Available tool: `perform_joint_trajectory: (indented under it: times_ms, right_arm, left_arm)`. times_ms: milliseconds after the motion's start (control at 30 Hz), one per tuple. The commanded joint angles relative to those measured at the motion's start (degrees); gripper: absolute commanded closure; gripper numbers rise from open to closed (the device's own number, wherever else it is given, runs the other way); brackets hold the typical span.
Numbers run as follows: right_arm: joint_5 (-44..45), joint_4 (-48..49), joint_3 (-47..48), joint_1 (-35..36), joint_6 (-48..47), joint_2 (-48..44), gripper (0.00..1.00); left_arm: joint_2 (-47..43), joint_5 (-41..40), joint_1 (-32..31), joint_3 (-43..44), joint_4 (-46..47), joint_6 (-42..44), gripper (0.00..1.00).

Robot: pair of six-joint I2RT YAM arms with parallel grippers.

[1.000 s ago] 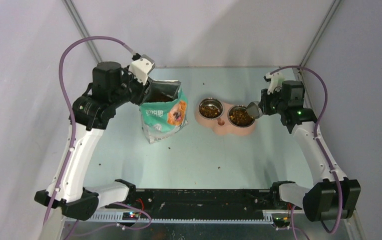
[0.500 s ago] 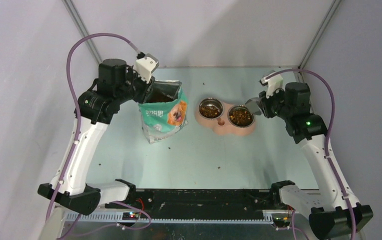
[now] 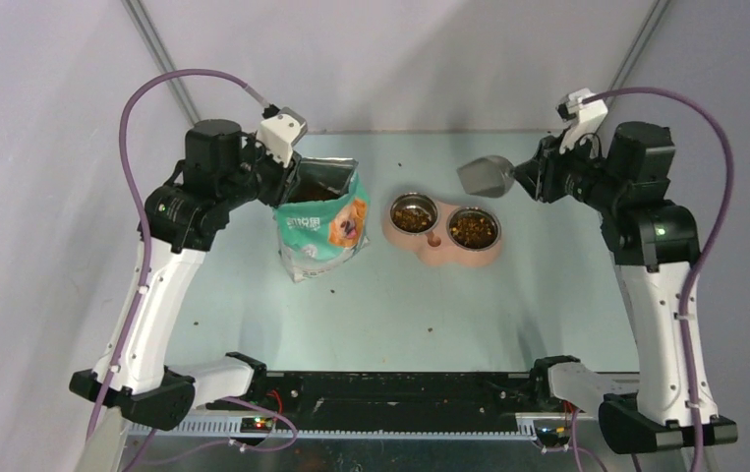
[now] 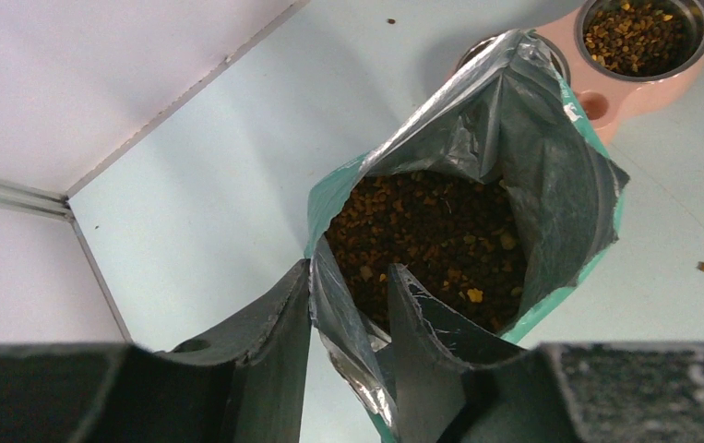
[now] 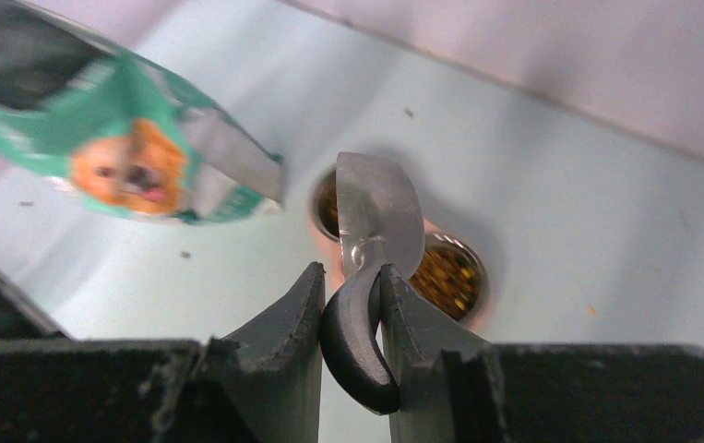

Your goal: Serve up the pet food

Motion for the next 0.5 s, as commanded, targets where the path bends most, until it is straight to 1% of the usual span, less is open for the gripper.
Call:
perform_joint_trajectory:
  times_ms: [0,67,133,167,200,233,267,300,367,433,467]
  right_arm:
    - [-7.2,1.8,8.6,5.6,7.2,0.5,1.0]
    - [-8.2,2.5,10.9,8.4,7.7,1.4,1.0]
    - [-9.7,2.7,13.5,11.3,7.0,2.9,1.0]
    - [-10.0,2.9,15.3,12.3,6.1,3.4,1.0]
    - [-9.8,3.2,16.1,14.5,5.7,4.4,1.0]
    - [-9.5,3.3,18.4,15.7,4.7,5.0,1.0]
    - [-8.7,3.1,19.3,18.5,3.9,6.3,1.0]
    - [-8.3,2.7,21.5,20.0,1.8,7.0,1.0]
    - [-5.7,1.4,24.8,25.0,-2.4,9.2,1.0]
    - [-3.3,0.8,27.3,31.2,-5.9,11.7,1.0]
    - [-2.1,0.5,28.9,32.6,-6.8,12.3,1.0]
  left_arm:
    - [0.0,2.5,-0.1,-0.9,1.0,-2.4,0.59]
    - [0.0,2.8,-0.1,-1.2,1.2,-2.6,0.62]
    - [0.0,3.1,-0.1,-1.7,1.3,-3.0,0.67]
    - [0.0,3.3,-0.1,-1.9,1.4,-3.2,0.72]
    - [-0.1,3.5,-0.1,-2.3,1.4,-3.4,0.74]
    - [-0.1,3.9,-0.1,-2.4,1.4,-3.5,0.8]
    - [-0.1,4.0,-0.1,-2.8,1.4,-3.5,0.82]
    - [-0.2,4.2,-0.1,-2.9,1.4,-3.5,0.87]
    - [-0.3,4.4,-0.2,-3.2,1.4,-3.5,0.94]
    - [-0.6,4.3,-0.1,-3.4,1.5,-3.4,0.97]
    - [-0.8,4.2,-0.1,-3.7,1.7,-3.5,0.96]
